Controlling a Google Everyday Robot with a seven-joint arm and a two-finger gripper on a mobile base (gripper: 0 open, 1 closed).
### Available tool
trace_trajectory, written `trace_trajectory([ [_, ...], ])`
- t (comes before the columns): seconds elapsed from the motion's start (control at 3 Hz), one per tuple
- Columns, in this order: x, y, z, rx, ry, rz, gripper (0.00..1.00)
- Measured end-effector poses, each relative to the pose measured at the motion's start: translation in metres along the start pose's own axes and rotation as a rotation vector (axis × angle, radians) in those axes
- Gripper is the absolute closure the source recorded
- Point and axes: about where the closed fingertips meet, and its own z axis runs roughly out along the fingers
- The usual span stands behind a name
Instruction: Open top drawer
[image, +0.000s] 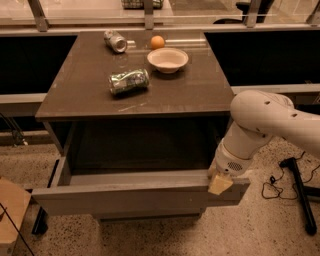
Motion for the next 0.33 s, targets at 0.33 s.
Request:
trace_trajectory([
  [0.33,0.0000,0.0000,0.0000,0.000,0.000,0.000,0.29],
])
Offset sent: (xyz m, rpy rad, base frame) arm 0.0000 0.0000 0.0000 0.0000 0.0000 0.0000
